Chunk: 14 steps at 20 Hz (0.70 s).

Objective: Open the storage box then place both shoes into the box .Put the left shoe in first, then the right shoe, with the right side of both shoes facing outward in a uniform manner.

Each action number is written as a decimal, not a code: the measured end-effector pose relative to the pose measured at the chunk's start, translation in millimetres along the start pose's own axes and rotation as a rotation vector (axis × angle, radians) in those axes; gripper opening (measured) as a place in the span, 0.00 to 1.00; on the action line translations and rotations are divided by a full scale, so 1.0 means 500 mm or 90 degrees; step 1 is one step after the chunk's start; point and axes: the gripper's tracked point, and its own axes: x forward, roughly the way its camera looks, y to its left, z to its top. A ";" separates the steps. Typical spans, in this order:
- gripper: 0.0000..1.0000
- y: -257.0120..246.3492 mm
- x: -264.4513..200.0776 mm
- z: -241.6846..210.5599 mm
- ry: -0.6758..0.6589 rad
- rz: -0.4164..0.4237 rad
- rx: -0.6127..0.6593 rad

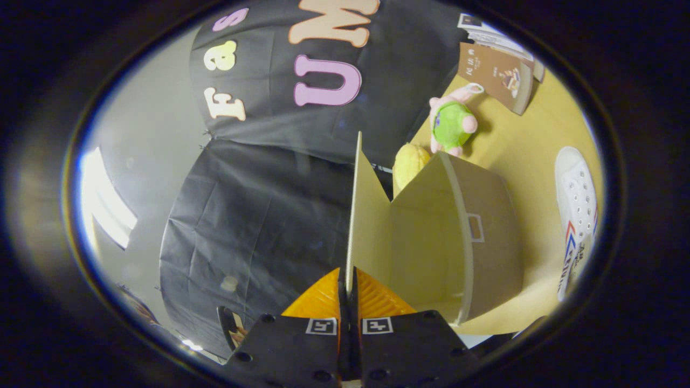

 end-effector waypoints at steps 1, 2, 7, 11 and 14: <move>0.03 0.016 0.009 -0.004 0.002 -0.002 -0.013; 0.03 0.029 0.017 -0.010 0.005 -0.003 -0.027; 0.04 0.102 0.073 -0.039 0.013 0.006 -0.079; 0.05 0.151 0.132 -0.073 0.028 0.024 -0.090; 0.07 0.184 0.191 -0.100 0.041 0.036 -0.101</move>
